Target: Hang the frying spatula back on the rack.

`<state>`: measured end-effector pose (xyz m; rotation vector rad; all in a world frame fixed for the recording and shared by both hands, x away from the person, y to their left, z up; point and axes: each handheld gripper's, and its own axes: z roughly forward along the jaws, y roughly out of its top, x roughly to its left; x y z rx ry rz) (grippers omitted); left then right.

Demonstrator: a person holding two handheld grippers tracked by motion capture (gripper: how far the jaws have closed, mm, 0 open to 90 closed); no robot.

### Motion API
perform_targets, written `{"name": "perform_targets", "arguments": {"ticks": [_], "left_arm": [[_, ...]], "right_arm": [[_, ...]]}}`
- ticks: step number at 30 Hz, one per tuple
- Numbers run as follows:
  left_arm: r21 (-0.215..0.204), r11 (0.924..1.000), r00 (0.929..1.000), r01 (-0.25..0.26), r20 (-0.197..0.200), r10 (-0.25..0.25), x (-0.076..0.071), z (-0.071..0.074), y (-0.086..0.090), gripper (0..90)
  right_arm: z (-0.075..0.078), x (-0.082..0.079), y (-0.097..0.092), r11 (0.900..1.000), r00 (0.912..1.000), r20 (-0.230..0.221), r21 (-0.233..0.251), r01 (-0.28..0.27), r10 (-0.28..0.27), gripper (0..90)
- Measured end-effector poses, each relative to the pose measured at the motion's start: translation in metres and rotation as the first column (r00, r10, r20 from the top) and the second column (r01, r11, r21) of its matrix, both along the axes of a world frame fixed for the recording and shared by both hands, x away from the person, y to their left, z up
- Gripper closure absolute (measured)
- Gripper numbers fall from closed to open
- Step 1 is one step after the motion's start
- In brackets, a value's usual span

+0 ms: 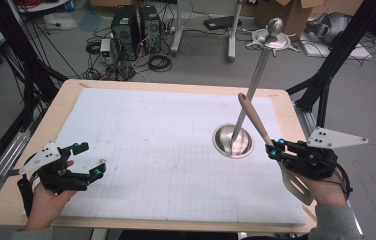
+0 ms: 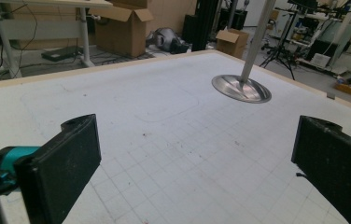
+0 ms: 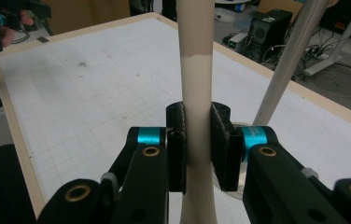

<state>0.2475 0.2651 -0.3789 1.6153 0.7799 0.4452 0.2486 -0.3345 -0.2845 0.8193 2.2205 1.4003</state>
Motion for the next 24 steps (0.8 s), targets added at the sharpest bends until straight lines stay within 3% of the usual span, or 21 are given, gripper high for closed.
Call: {"name": "perform_targets", "arguments": {"ticks": [11,20,24], "left_arm": [[0.003,1.0000,0.9999,0.001,-0.011,-0.001,0.001,-0.003,-0.001,1.8],[0.009,1.0000,1.0000,0.002,-0.008,-0.001,0.000,-0.003,0.000,1.8],[0.017,0.9999,0.9999,0.000,-0.012,0.000,0.000,-0.003,-0.001,1.8]], "right_arm": [[0.006,-0.008,-0.028,0.9988,0.9995,0.004,0.037,0.032,-0.033,78.2],[0.018,-0.008,-0.044,0.9926,0.9982,0.012,0.108,0.057,-0.058,78.2],[0.026,-0.005,-0.048,0.9931,0.9970,0.005,0.089,0.076,-0.077,78.2]]}}
